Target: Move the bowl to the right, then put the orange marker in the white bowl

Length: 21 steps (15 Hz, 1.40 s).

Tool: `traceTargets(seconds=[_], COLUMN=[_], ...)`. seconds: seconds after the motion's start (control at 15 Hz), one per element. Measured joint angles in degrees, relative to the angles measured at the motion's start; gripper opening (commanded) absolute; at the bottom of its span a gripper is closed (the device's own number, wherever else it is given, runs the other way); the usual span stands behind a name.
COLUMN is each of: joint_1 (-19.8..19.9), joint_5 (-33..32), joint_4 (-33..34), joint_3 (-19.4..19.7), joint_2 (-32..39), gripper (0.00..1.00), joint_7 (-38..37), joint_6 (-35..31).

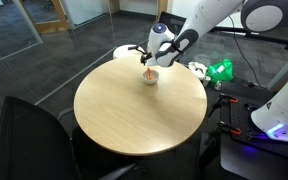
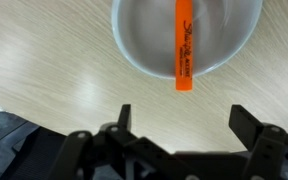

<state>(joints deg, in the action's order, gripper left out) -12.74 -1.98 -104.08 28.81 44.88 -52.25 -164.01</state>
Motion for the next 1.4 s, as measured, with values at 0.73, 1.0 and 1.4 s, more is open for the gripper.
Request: traceTargets(seconds=[0.73,1.0,1.4], joint_1=[0.5,5.3,9.4], joint_5=[-2.2,-2.2,-2.1], joint_4=[-14.9,-17.7,-18.5], joint_3=[-4.5,-10.5,-15.2], joint_2=[-20.3,-27.1,-31.7], gripper=[1.0,1.0,1.0], joint_7=[12.5,23.1,30.6], joint_6=[2.8,8.1,15.1])
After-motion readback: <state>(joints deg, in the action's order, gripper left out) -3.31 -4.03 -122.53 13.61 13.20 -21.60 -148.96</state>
